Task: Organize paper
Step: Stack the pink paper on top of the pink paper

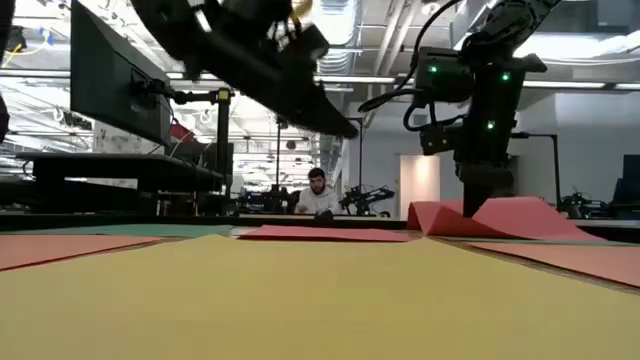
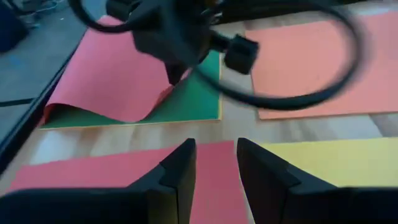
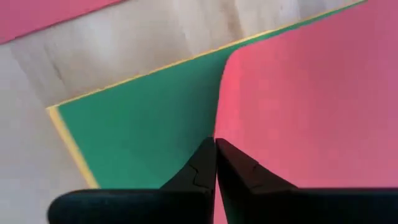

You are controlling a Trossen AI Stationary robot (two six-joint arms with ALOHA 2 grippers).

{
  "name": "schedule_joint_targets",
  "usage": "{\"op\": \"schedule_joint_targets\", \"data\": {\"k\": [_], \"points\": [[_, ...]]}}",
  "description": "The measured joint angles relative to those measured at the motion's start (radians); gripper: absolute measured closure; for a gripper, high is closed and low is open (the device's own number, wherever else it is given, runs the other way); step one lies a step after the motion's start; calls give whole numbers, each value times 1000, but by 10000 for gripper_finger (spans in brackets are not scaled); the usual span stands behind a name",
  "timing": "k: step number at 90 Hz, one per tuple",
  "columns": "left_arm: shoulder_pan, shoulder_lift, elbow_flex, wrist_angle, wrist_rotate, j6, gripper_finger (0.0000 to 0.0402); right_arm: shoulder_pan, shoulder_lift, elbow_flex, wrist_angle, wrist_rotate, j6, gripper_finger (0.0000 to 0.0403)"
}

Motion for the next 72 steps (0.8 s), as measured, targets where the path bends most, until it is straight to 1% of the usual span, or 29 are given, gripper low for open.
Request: {"op": "schedule_joint_targets", "data": {"k": [7, 17, 24, 31, 52, 65, 72], "points": [[37, 63, 24, 1, 44, 4, 299, 10, -4, 9, -19, -2, 11, 403], [64, 148, 90, -28, 50, 53, 298, 22, -7, 28, -29, -6, 17, 403], [72, 204, 158, -53, 73, 88, 294, 22, -8, 48, -29, -7, 17, 403], [79, 263, 236, -81, 95, 110, 284, 21, -8, 68, -31, -7, 18, 403], [98, 402, 468, -166, 97, 136, 235, 22, -9, 116, -54, -7, 12, 403], [119, 468, 561, -222, 98, 103, 216, 21, -9, 119, -91, -9, 12, 403], [124, 493, 589, -235, 125, 96, 213, 22, -9, 121, -108, -9, 17, 403]]}}
